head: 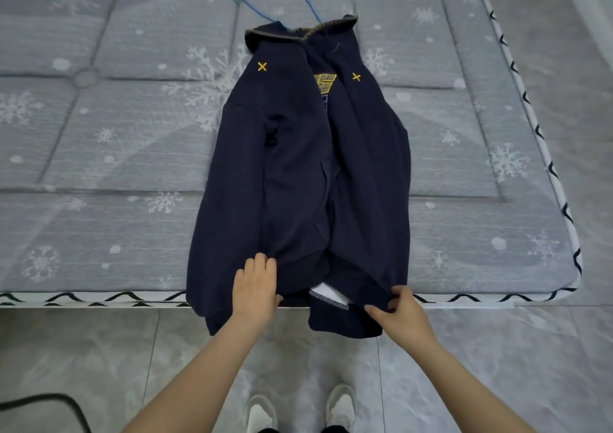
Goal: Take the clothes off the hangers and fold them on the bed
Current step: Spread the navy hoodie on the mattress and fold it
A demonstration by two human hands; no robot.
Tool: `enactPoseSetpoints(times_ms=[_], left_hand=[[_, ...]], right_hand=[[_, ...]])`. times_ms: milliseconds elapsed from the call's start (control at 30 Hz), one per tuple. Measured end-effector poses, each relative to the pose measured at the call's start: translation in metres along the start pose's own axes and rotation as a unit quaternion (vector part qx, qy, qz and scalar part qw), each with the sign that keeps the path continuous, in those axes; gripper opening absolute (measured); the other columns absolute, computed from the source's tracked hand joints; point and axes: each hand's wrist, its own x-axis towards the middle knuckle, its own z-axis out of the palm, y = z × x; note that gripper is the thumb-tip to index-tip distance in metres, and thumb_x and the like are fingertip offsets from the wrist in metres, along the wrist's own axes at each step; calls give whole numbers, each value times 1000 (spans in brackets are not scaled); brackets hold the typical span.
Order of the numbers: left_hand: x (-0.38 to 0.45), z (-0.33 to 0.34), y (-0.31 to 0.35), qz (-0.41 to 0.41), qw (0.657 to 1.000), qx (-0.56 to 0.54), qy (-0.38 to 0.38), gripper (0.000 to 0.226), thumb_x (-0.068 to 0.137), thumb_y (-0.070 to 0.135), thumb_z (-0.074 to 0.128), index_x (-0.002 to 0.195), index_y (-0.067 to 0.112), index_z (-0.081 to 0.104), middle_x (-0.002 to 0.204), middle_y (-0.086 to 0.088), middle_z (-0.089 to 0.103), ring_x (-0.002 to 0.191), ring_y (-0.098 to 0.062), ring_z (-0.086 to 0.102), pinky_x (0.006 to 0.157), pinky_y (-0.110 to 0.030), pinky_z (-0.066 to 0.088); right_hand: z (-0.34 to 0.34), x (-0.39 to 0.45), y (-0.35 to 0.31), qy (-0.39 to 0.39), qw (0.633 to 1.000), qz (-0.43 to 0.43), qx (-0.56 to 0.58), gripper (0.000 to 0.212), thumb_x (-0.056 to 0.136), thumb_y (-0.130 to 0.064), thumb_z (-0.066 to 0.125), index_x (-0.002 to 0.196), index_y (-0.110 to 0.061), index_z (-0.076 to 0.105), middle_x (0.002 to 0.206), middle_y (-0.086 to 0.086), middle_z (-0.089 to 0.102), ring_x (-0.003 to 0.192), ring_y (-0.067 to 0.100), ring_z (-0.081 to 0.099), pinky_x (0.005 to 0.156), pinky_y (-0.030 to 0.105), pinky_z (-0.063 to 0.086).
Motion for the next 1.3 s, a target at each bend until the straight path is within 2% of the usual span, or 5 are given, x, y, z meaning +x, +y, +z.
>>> enactPoseSetpoints(times_ms=[167,467,1000,1200,1300], left_hand=[[0,-9,-13,-40,991,-128,-6,27,91,10,52,117,11,55,113,-6,50,95,-22,52,63,-32,43],[-26,-56,-66,-150,937,-308,63,20,86,0,48,102,7,57,100,-7,52,83,-23,51,71,-35,41],[-100,-54,-186,-374,792,-475,80,14,79,-12,56,85,-2,64,71,-11,63,52,-17,63,65,-43,56],[-90,-12,-175,-320,860,-398,-17,27,74,-4,63,97,9,69,96,-13,70,91,-32,65,81,-39,52],[-87,-21,-156,-265,909,-313,77,50,70,-12,57,115,10,63,111,-14,58,100,-33,55,82,-40,47]], right_hand=[[11,1,-3,24,999,14,37,58,79,-20,75,124,-2,43,78,-1,53,74,14,54,70,26,40],[-22,-29,-31,127,988,-60,59,6,95,-17,50,96,-12,50,87,6,58,79,24,53,68,33,38],[-93,-49,-22,259,966,3,-3,26,92,-1,43,109,6,61,106,31,62,100,47,54,77,41,37],[-50,-38,15,117,987,70,-87,30,91,-15,57,116,2,60,119,24,61,111,38,55,82,34,38],[-31,-36,11,123,986,-3,-111,36,86,-10,62,119,5,56,119,26,58,109,39,55,90,39,41]])
